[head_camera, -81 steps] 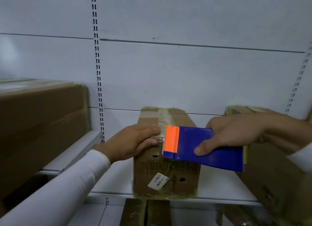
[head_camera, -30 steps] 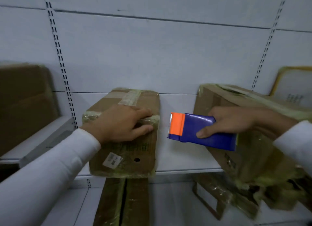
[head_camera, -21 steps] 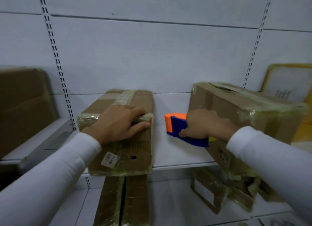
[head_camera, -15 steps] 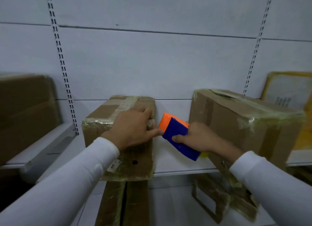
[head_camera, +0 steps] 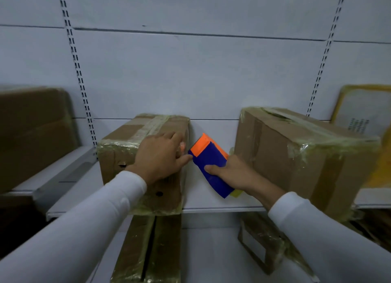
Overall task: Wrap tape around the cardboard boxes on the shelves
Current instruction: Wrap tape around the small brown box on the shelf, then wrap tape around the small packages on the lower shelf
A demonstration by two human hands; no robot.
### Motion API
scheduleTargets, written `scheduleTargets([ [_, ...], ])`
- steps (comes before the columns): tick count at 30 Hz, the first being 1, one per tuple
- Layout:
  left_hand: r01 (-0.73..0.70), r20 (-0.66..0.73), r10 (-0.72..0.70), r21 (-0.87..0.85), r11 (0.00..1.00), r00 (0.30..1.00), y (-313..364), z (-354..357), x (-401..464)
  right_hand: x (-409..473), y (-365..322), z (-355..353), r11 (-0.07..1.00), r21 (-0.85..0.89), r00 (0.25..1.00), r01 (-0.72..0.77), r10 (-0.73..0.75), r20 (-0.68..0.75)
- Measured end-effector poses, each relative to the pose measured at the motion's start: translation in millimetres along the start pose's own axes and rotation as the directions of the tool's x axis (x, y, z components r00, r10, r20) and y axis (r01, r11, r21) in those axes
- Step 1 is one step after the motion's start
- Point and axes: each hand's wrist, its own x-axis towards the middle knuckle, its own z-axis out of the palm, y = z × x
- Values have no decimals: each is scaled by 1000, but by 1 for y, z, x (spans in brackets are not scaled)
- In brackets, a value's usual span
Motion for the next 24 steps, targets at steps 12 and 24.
scheduleTargets([
  [12, -327, -54, 337, -426, 843, 940, 17, -41, -39, -72, -46, -35, 999, 25, 967, -20, 26, -253],
  [24, -465, 27, 627, -646, 605, 779, 153, -36, -71, -236, 6, -83, 872, -69, 732, -485, 362, -577],
])
